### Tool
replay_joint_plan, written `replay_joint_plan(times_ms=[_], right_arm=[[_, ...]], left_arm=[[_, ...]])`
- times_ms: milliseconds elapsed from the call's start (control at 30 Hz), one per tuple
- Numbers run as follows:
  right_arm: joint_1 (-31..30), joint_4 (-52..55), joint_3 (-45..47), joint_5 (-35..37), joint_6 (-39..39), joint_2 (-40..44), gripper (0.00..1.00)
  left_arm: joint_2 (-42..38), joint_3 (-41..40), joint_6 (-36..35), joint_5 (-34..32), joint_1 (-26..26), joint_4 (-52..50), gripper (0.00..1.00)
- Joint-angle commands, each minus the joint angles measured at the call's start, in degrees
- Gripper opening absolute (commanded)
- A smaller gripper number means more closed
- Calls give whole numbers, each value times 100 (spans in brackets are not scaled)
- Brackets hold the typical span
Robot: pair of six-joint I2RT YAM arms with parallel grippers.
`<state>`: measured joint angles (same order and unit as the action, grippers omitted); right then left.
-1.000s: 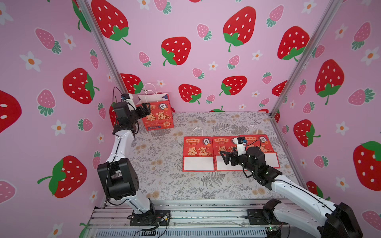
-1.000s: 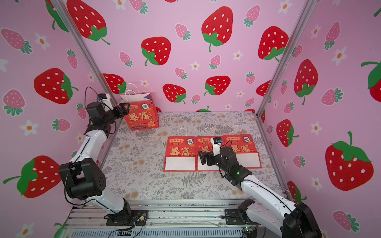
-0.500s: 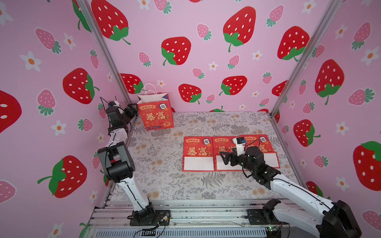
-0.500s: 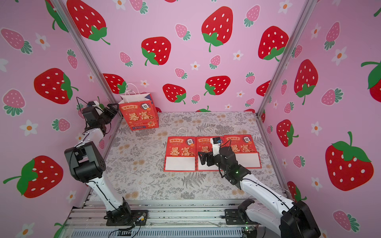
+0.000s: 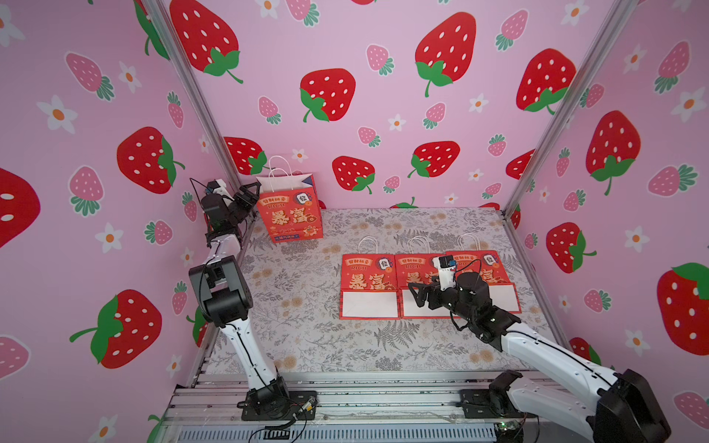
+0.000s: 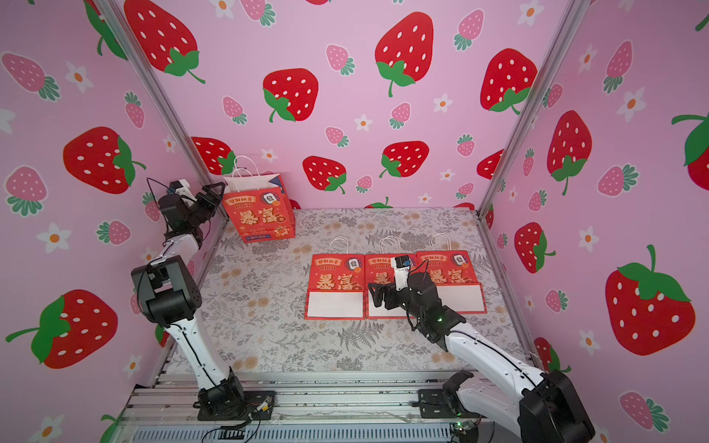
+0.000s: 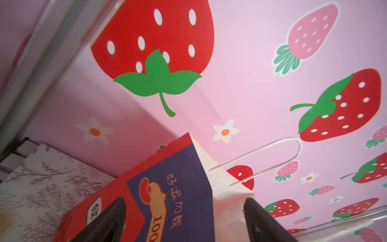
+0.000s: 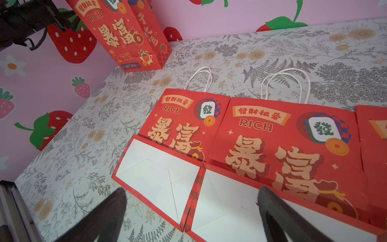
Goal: Put away the paper bag
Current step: Adjust the paper bag at the center of the board.
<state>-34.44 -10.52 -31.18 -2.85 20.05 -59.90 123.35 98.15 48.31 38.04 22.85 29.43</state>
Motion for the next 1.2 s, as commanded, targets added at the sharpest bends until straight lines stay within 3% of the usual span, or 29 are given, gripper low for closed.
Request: replay_joint_plan(times_ms=[0, 167, 367, 533, 700, 1167], right_arm=[[29, -73, -95, -55, -45, 22, 98], [25, -115, -27, -53, -45, 107, 98], [42, -179, 65, -84, -44, 231, 99], [51, -200, 122, -93, -37, 334, 99], [52, -255, 217, -75, -28, 476, 99], [69, -296, 262, -110, -19, 530, 99]], left_arm=[[21, 457, 42, 474, -190, 235, 88], [-232, 45, 36, 718, -288, 303, 86], [-1000, -818, -759, 722, -501, -358, 86], [-1438, -1060, -1481, 504, -902, -1103, 86], [-1910, -1234, -2713, -244, -1313, -2228, 86], [-2361, -1808, -4129, -2556, -2245, -2849, 85]])
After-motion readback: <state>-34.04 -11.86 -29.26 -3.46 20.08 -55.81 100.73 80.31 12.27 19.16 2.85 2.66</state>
